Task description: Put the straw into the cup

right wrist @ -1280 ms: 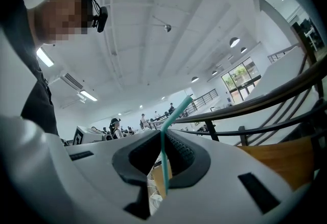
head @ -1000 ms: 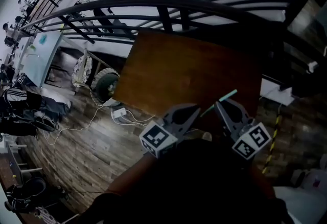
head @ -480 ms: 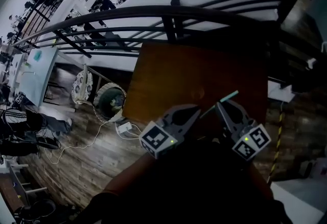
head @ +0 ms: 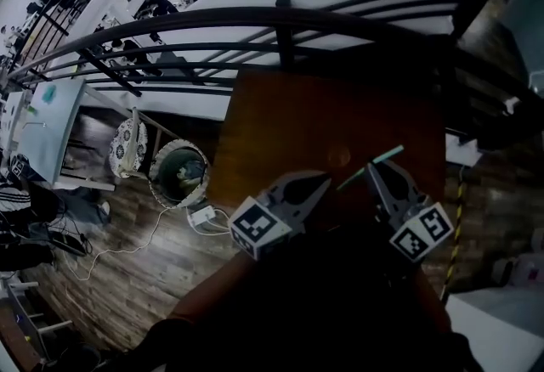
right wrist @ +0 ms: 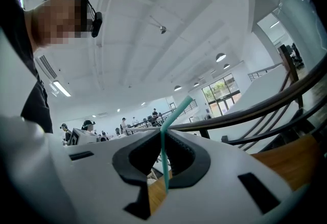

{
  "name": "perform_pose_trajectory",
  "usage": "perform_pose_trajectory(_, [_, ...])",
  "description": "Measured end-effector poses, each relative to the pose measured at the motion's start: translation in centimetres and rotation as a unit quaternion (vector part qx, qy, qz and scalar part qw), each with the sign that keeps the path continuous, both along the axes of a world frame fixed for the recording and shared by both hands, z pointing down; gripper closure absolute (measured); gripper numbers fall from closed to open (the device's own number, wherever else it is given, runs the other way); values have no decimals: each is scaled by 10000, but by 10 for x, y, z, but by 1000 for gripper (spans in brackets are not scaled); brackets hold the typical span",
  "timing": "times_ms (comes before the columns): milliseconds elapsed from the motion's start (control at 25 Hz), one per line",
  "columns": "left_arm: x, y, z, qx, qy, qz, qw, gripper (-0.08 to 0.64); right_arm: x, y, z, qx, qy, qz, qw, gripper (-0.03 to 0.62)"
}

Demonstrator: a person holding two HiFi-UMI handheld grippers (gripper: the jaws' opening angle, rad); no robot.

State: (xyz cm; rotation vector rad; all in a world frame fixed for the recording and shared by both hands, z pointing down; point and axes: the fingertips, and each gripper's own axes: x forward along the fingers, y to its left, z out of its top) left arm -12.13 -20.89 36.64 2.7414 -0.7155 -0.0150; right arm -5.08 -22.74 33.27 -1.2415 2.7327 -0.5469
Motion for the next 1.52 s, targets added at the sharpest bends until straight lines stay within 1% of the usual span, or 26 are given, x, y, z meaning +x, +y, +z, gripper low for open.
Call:
perform_pose_trajectory(160, [-7, -3, -8, -44, 81, -9, 10000, 549, 5, -6, -3, -98, -38, 165, 9998, 558])
perform_pose_trajectory(240, [-4, -9, -5, -50, 43, 37, 10000, 549, 12, -13, -3, -64, 83, 250, 9996, 558])
perform_pose_trajectory(360, [2, -25, 13, -212, -47, 132, 9997, 549, 20, -30, 10, -47, 297, 315, 9991, 558])
perform_pose_trajectory(440, [5, -34, 24, -307, -87, 194, 9993, 549, 24, -43, 24, -128, 309, 354, 9988, 558])
perform_pose_trajectory(600, [17, -46, 33, -378, -158, 261, 9988, 549, 36, -61, 43, -317, 282, 415, 9982, 558])
perform_pose_trajectory(720, [36, -50, 28, -407, -293, 290, 9983, 549, 54, -69, 40, -488, 246, 366, 9978, 558])
perform_pose_trajectory(800, [39, -56, 34, -434, -381, 289, 9979, 549, 56, -79, 44, -577, 213, 315, 9976, 557])
perform_pose_trajectory(960, [29, -72, 75, -649, -478, 238, 9965, 549, 45, -98, 84, -721, 237, 223, 9969, 558])
perform_pose_trajectory(1160, [35, -88, 99, -1002, -491, 101, 9937, 549, 53, -122, 122, -972, 317, 115, 9947, 558])
perform_pose_trajectory(1360, [41, -99, 121, -1091, -624, 20, 9921, 549, 61, -136, 157, -1156, 294, 163, 9927, 558])
perform_pose_trajectory(1520, [45, -99, 139, -1159, -737, 49, 9905, 549, 58, -142, 179, -1252, 280, 110, 9917, 558])
